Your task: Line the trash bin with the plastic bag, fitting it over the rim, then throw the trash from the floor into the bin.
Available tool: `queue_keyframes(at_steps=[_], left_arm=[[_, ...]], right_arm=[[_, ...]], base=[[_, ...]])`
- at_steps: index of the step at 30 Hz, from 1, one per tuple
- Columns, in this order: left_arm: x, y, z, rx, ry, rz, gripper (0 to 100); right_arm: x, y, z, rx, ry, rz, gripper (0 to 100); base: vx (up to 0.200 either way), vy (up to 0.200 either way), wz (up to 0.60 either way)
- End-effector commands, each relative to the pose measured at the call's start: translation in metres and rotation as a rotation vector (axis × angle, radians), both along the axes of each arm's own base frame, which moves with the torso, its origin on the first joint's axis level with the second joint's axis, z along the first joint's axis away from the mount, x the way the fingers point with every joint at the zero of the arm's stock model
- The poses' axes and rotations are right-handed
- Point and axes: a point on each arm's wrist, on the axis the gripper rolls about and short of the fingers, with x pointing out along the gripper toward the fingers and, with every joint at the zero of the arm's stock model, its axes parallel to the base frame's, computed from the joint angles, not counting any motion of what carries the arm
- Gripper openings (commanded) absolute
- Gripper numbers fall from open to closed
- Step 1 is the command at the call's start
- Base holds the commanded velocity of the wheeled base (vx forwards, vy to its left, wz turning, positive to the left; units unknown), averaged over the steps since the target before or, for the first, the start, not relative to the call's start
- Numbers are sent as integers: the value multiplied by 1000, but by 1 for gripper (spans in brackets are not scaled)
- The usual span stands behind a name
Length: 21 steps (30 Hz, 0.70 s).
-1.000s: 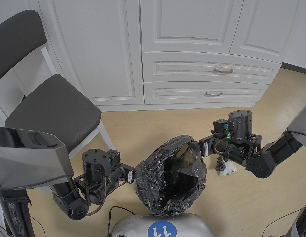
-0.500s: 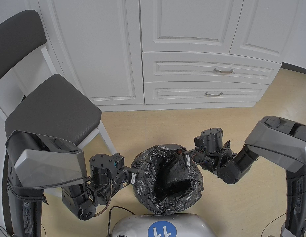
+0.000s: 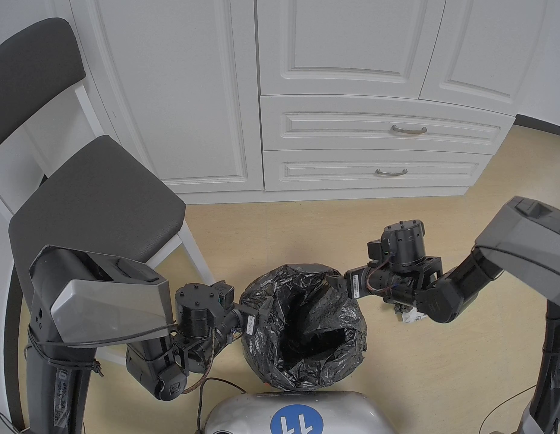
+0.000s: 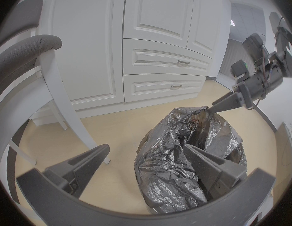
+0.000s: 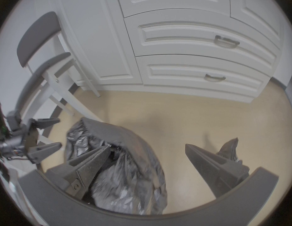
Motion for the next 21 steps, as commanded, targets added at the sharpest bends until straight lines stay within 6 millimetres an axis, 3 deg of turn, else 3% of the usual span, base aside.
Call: queue_keyframes(at_steps=[1,10,21], left_arm=[[4,-2,0,-7,-8,0,100],[44,-27,4,-38,27,8,100],[64,-16,7,-71,12,56,100]], right_arm=[[-4,-24,39,118,79,13,100],[-6,-45,1,-80,154,59,100],[-4,-44,-14,-105,181,68,100]], base=[[0,0,0],[0,0,0],[0,0,0]])
